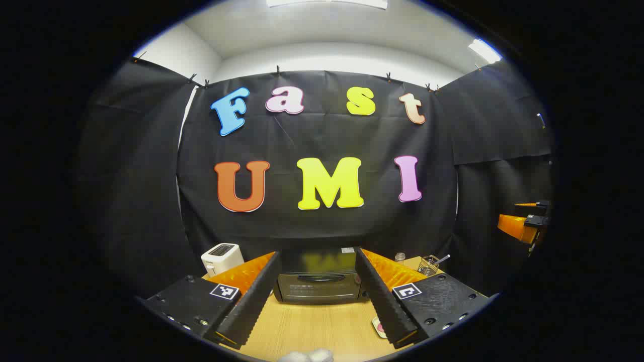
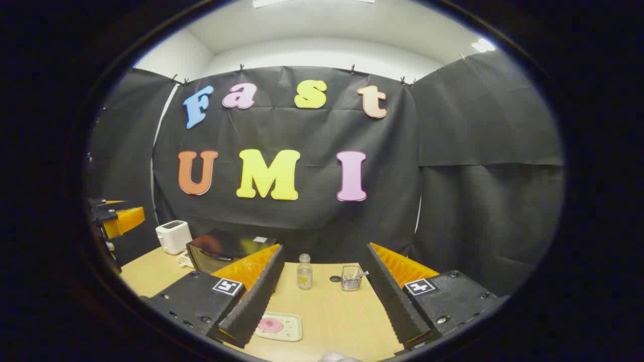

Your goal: Open the electric oven with the left hand, put the food in, and close the electric oven.

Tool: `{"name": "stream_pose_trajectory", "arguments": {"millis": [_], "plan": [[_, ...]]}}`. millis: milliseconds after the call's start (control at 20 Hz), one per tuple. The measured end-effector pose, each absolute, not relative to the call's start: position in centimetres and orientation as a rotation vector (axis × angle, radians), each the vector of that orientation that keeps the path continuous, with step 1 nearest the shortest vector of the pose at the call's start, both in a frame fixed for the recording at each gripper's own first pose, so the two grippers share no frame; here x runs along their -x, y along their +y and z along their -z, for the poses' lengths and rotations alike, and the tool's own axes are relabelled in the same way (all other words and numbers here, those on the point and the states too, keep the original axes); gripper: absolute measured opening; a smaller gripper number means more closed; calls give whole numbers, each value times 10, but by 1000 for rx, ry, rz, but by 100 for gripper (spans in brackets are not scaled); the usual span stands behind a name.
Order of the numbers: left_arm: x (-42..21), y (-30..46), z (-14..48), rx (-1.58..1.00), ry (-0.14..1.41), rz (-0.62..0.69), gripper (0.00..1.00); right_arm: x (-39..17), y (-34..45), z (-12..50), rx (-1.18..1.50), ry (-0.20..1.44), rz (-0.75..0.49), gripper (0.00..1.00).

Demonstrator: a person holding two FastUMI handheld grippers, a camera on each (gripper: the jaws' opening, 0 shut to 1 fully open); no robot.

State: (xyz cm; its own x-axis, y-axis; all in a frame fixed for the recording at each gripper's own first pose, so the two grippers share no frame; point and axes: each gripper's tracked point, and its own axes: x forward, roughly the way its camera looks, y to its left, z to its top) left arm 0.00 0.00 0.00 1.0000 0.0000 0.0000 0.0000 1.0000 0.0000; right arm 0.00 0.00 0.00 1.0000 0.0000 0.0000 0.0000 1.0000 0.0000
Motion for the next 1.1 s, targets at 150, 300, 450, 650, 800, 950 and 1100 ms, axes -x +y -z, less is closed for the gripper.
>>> {"name": "stream_pose_trajectory", "arguments": {"millis": [150, 300, 450, 650, 800, 950, 1100], "plan": [[-2, 3, -3, -5, -10, -1, 95, 1, 3, -1, -4, 0, -3, 100], [-3, 1, -2, -11, -10, 4, 95, 2, 4, 0, 7, 3, -1, 100], [-3, 1, -6, -18, -17, 4, 95, 3, 6, -1, 12, 4, -3, 100], [-5, 3, -4, -24, -18, 0, 95, 1, 6, -4, 20, -4, -3, 100], [-9, 6, 0, -16, -11, -5, 95, -3, 8, -3, 12, 1, -7, 100], [-23, 14, 7, -20, 1, -24, 95, -5, 9, 0, 21, 12, -6, 100], [-47, 15, 20, -12, 10, -27, 95, -7, 7, 2, 31, 29, 2, 100]]}}
